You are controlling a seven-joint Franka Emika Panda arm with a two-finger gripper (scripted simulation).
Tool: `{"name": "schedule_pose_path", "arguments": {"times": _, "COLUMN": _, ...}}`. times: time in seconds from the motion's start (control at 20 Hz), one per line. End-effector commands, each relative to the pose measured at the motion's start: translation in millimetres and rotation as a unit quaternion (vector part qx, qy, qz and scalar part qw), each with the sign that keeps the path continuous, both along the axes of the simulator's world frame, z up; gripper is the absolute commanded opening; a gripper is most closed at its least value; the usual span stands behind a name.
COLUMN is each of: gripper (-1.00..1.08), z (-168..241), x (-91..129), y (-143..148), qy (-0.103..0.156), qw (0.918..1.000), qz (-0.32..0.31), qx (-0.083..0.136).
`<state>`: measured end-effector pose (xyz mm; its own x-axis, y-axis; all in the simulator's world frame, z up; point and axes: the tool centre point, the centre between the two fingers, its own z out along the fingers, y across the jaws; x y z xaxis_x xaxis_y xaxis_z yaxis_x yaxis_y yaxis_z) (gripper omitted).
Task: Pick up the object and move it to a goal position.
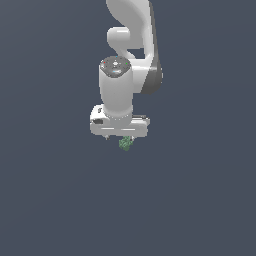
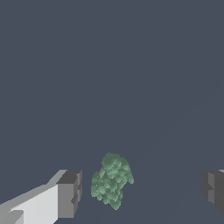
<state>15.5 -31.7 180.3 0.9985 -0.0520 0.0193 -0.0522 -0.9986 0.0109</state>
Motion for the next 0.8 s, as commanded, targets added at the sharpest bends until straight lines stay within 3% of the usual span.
{"name": "schedule_pose_path", "arguments": {"times": 0.0, "gripper": 1.00, "z": 0, "x": 0, "y": 0, "qy": 0.000, "qw": 1.0000, "qz": 0.000, "qx": 0.000}}
{"name": "schedule_pose_path", "arguments": {"times": 0.45, "gripper": 1.00, "z": 5, "x": -6, "y": -39, "qy": 0.005, "qw": 0.9995, "qz": -0.030, "qx": -0.007}}
{"name": "schedule_pose_path", "arguments": {"times": 0.75, "gripper": 1.00, "z": 5, "x": -6, "y": -39, "qy": 0.005, "qw": 0.9995, "qz": -0.029, "qx": -0.007}}
